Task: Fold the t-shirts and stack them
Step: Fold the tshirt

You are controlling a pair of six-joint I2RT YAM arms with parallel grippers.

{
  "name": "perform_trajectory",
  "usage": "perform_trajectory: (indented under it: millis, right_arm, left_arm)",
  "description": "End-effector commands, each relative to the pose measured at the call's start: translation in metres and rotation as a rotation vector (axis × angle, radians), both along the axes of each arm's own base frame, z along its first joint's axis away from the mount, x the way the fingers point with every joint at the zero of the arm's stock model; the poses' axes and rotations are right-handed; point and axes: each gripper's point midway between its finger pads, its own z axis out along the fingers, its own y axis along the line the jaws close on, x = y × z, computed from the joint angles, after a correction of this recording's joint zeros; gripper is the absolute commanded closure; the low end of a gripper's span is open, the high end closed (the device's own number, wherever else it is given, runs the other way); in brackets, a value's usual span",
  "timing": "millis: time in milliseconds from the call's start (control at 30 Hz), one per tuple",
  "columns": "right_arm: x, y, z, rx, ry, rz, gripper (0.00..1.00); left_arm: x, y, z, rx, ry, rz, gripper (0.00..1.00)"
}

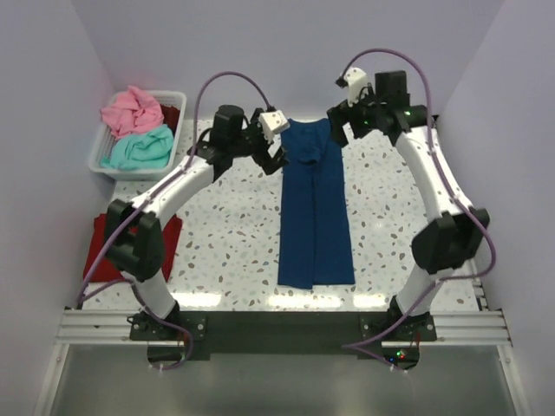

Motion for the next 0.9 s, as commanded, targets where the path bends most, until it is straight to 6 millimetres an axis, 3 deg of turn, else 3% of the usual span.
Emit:
perform_trajectory:
  millis: [0, 33, 67, 100, 133, 167, 200, 233, 267, 300, 333, 367, 400, 433, 467, 500, 533, 567, 733, 867]
  right_arm:
    - [-0.033, 0.015, 0.039, 0.033, -0.133, 0.197, 0.02]
    - [-0.054, 0.018, 0.03, 0.033, -0.123, 0.258, 0.02]
    - [-0.06, 0.029, 0.034, 0.048, -0.196, 0.364, 0.02]
    - [-0.069, 0.033, 0.028, 0.042, -0.216, 0.42, 0.01]
    - [-0.085, 0.035, 0.011, 0.034, -0.187, 0.481, 0.01]
    - [-0.115, 0.038, 0.002, 0.005, -0.176, 0.636, 0.01]
    - [-0.135, 0.039, -0.01, -0.026, -0.145, 0.716, 0.01]
    - [-0.158, 0.037, -0.033, -0.044, -0.073, 0.773, 0.01]
    - [-0.186, 0.03, -0.044, -0.079, -0.033, 0.845, 0.01]
    - [-0.203, 0.026, -0.053, -0.09, -0.006, 0.88, 0.01]
    - [-0.233, 0.017, -0.085, -0.086, 0.096, 0.911, 0.01]
    - [-0.245, 0.012, -0.095, -0.12, 0.075, 0.961, 0.01]
    - [-0.27, 0.004, -0.119, -0.172, 0.113, 0.987, 0.01]
    - [-0.277, 0.003, -0.127, -0.204, 0.087, 1.008, 0.01]
    - [-0.287, 0.002, -0.137, -0.232, 0.068, 1.051, 0.01]
    - [-0.298, 0.005, -0.138, -0.249, 0.025, 1.083, 0.02]
    - [-0.313, 0.001, -0.157, -0.249, 0.059, 1.104, 0.04]
    - [-0.316, 0.001, -0.164, -0.271, 0.031, 1.14, 0.06]
    - [-0.341, -0.006, -0.196, -0.325, 0.011, 1.257, 0.33]
    - [-0.343, -0.008, -0.213, -0.367, -0.01, 1.305, 0.51]
  left_arm:
    - [-0.024, 0.011, 0.03, -0.015, -0.085, -0.038, 0.0]
    - [-0.029, 0.014, 0.025, -0.001, -0.094, -0.052, 0.0]
    - [-0.046, 0.014, 0.007, 0.024, -0.067, -0.123, 0.0]
    - [-0.056, 0.013, 0.005, 0.043, -0.068, -0.182, 0.0]
    - [-0.068, 0.011, 0.003, 0.08, -0.1, -0.287, 0.0]
    - [-0.104, 0.01, -0.011, 0.085, 0.031, -0.42, 0.0]
    - [-0.121, 0.01, -0.018, 0.101, 0.06, -0.49, 0.0]
    - [-0.135, 0.012, -0.027, 0.134, 0.058, -0.542, 0.0]
    - [-0.162, 0.017, -0.057, 0.172, 0.118, -0.575, 0.0]
    - [-0.177, 0.021, -0.05, 0.175, 0.049, -0.593, 0.0]
    - [-0.176, 0.017, -0.048, 0.168, -0.072, -0.595, 0.0]
    - [-0.205, 0.024, -0.086, 0.216, -0.046, -0.603, 0.0]
    - [-0.216, 0.021, -0.073, 0.202, -0.146, -0.607, 0.0]
    - [-0.225, 0.015, -0.077, 0.205, -0.221, -0.637, 0.0]
    - [-0.258, 0.009, -0.099, 0.225, -0.209, -0.715, 0.0]
    - [-0.263, 0.008, -0.106, 0.257, -0.229, -0.706, 0.0]
    - [-0.27, 0.005, -0.112, 0.263, -0.226, -0.714, 0.03]
    - [-0.28, -0.001, -0.118, 0.266, -0.24, -0.743, 0.04]
    - [-0.293, -0.017, -0.142, 0.299, -0.239, -0.811, 0.22]
    - [-0.294, -0.026, -0.152, 0.32, -0.288, -0.833, 0.35]
